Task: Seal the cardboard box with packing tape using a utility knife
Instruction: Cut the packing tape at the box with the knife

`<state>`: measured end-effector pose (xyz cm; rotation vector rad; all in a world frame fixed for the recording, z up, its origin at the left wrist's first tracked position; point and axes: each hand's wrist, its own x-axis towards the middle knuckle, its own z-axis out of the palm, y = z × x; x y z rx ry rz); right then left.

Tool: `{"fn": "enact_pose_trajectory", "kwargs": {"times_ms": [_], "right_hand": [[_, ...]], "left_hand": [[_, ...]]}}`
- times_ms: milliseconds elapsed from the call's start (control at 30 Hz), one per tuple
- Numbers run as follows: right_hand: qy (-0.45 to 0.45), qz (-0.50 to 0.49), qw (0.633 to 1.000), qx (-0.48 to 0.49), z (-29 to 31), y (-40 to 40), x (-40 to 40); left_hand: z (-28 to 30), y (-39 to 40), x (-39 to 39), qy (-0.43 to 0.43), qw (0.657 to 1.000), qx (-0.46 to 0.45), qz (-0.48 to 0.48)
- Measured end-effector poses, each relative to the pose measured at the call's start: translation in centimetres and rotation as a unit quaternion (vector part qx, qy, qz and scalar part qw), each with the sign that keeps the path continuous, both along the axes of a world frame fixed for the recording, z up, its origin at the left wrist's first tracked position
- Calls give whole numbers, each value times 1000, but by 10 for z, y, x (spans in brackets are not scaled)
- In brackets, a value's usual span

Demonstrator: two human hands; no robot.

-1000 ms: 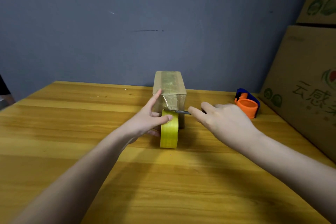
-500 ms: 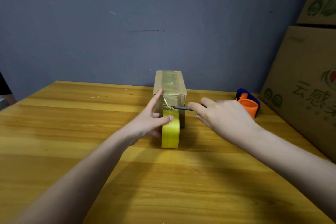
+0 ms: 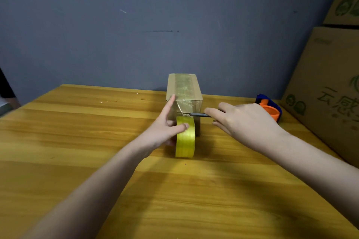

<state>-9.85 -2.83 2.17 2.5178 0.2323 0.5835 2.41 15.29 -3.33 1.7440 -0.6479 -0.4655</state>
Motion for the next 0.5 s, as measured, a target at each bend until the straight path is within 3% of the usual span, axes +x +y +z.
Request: {"fn": "enact_pose_trajectory", "kwargs": {"times_ms": [500], "right_hand": [[-22, -7, 999, -31, -12, 4, 0]], "left_hand": [[1, 1, -1, -1, 1000, 0, -4]]}}
